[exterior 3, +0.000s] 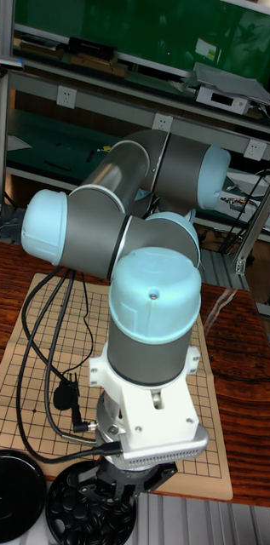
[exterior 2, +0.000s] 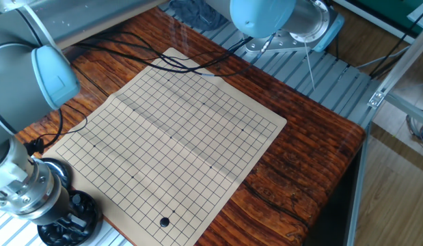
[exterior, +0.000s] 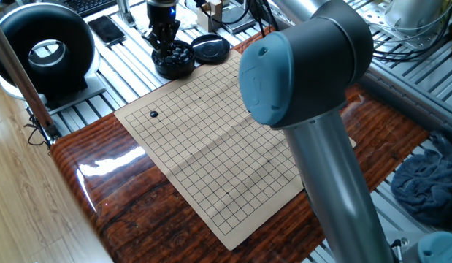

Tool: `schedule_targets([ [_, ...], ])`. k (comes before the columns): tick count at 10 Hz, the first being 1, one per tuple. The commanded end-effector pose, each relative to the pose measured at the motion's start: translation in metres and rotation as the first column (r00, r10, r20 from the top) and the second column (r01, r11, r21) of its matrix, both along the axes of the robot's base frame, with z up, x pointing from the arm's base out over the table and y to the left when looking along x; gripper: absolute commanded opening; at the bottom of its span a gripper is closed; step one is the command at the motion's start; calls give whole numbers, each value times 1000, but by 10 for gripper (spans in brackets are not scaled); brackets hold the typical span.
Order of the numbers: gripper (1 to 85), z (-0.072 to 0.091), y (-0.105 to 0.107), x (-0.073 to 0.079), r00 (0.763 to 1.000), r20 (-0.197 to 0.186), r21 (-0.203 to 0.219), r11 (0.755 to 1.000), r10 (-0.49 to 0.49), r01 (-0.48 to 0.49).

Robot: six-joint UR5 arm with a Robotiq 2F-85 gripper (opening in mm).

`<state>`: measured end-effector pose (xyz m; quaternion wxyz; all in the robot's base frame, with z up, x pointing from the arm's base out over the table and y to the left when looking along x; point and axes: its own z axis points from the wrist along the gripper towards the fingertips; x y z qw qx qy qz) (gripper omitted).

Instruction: Play the first move as black on the 3-4 point in the upper right corner of the Go board

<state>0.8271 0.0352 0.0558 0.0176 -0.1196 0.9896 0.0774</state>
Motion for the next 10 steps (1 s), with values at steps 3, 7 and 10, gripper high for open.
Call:
schedule_targets([
  [3,217,0,7,0,1000,-1,45,999,30,-30],
  [7,220,-4,7,1,999,1,47,998,45,-45],
  [10,227,-10,8,1,998,-8,52,997,62,-62],
])
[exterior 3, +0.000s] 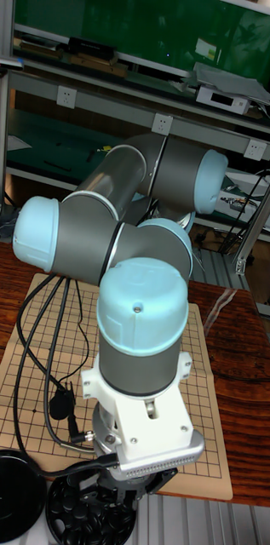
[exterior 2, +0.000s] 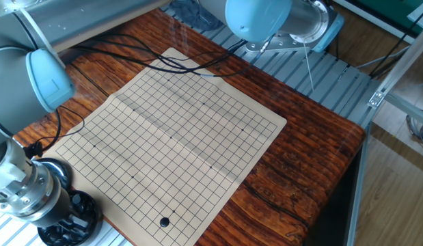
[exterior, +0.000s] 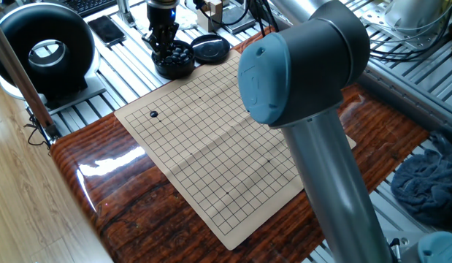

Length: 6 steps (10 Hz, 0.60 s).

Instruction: Play the first move as black on the 3-4 point in the upper right corner of the Go board

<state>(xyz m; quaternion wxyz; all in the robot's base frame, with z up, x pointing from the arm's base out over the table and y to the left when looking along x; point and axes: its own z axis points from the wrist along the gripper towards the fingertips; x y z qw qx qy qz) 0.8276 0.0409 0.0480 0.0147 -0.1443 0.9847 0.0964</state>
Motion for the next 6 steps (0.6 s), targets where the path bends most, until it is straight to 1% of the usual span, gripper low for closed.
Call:
schedule_targets([
  [1,227,-3,3,-1,1000,-6,17,1000,18,-18],
  [6,227,-3,6,-2,1000,-14,28,999,20,-19],
])
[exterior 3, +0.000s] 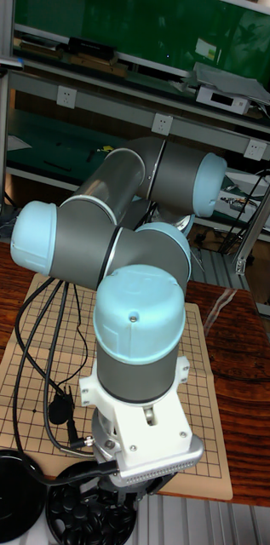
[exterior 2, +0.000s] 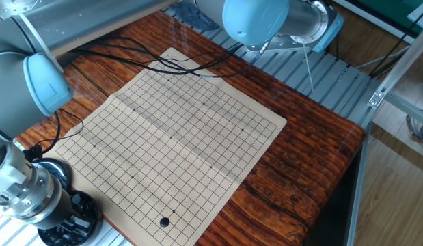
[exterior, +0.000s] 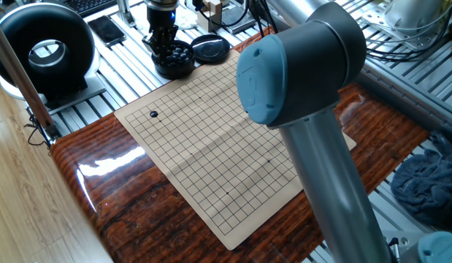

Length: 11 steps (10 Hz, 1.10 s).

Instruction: Play the first move as black on the 3-4 point in the upper right corner of the Go board

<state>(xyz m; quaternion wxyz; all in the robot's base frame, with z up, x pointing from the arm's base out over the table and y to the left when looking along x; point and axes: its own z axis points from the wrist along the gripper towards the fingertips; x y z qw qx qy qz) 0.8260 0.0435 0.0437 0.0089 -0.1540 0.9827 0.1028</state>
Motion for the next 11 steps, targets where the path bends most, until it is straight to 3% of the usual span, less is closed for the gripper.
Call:
schedule_targets([
  [1,227,2,4,0,1000,-4,21,1000,-4,4],
  [8,173,6,6,-2,999,-30,64,997,-42,44],
  [11,137,7,5,-2,998,-32,64,997,-51,53],
])
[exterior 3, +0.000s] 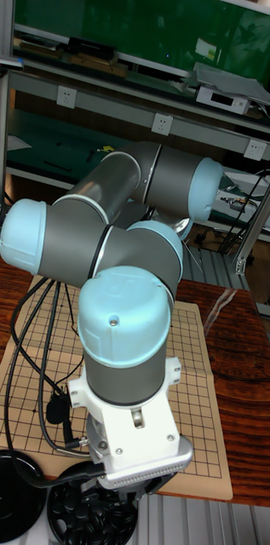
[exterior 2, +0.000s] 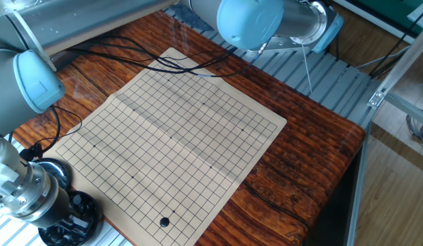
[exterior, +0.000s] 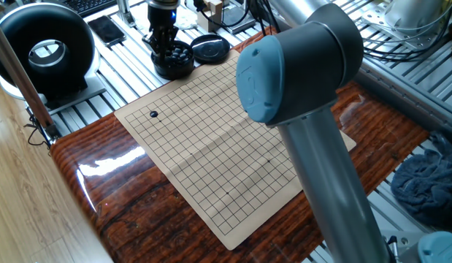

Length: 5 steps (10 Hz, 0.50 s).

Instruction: Play the first move as black on the 3-4 point in the upper right corner of the Go board

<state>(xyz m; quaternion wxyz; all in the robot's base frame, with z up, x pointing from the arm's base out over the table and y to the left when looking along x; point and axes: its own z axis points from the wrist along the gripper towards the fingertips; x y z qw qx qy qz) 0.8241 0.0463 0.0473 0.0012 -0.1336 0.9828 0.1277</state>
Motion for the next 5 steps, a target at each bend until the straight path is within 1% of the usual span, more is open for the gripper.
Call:
schedule_targets([
  [1,133,4,3,0,1000,-4,20,1000,-17,17],
  [5,97,5,4,0,1000,-12,18,1000,-22,23],
])
